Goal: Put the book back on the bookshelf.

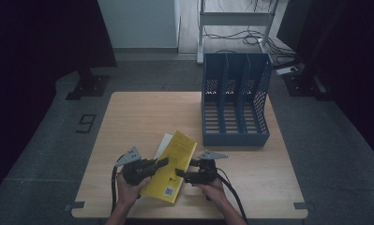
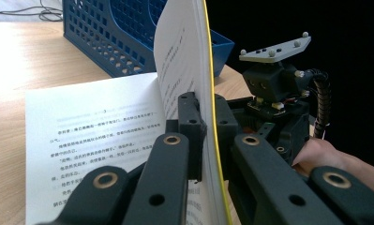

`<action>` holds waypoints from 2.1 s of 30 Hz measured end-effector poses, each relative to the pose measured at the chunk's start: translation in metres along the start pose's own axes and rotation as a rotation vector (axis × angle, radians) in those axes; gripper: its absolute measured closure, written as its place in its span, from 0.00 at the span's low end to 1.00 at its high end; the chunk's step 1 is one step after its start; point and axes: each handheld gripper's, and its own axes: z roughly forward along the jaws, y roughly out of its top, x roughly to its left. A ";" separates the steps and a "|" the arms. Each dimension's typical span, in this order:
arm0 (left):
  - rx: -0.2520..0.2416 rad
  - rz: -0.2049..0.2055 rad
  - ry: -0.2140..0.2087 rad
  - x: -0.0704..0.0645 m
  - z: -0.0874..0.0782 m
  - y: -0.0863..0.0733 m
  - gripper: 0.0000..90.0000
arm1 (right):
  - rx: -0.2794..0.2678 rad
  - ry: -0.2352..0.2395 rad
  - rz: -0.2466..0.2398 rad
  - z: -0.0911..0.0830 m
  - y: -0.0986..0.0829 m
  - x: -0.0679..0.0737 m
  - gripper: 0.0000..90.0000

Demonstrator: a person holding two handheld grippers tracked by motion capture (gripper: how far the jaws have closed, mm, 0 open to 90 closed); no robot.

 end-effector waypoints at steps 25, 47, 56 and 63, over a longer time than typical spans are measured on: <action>-0.004 -0.037 -0.064 0.008 -0.003 -0.002 0.96 | -0.111 -0.048 -0.027 -0.017 0.002 0.005 0.31; 0.024 -0.062 -0.065 0.015 0.000 -0.007 0.96 | -0.221 -0.051 -0.048 -0.035 0.006 0.006 0.41; 0.067 -0.050 -0.066 0.013 0.008 -0.011 0.96 | -0.230 -0.035 -0.073 -0.036 0.006 0.008 0.45; 0.067 -0.055 -0.072 0.013 0.008 -0.011 0.96 | -0.253 -0.067 -0.104 -0.041 0.007 0.010 0.55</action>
